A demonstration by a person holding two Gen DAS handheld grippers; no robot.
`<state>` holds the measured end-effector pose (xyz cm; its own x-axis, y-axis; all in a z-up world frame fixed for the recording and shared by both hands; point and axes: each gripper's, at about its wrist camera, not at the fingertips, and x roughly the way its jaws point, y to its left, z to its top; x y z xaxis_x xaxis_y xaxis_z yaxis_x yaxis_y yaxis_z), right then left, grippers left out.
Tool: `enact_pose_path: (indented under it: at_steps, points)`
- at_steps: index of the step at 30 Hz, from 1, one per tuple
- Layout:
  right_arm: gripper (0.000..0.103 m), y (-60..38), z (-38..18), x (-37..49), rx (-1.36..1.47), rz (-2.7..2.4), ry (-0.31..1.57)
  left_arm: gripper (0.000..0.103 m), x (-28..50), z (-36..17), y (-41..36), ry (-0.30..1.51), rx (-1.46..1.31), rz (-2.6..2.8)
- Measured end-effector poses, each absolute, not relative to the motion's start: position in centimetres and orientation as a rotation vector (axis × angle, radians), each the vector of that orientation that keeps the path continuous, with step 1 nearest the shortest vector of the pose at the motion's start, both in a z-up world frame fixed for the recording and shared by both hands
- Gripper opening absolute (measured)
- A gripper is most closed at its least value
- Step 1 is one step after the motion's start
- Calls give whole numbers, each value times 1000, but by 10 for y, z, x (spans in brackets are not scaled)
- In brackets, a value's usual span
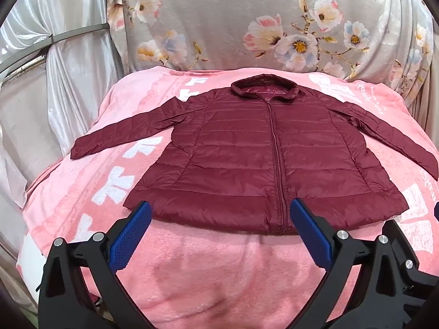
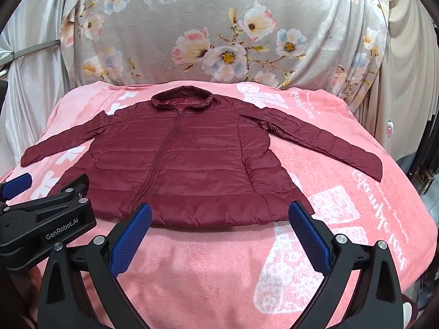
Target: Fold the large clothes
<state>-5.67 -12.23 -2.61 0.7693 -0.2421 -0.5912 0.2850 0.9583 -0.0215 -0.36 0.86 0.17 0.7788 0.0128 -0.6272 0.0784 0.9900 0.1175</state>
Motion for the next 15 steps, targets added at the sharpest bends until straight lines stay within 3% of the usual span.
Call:
enact_pose_path:
  at_steps: [15]
  points:
    - [98, -117, -28, -58, 64, -286, 631, 98, -5, 3, 17, 671, 135, -25]
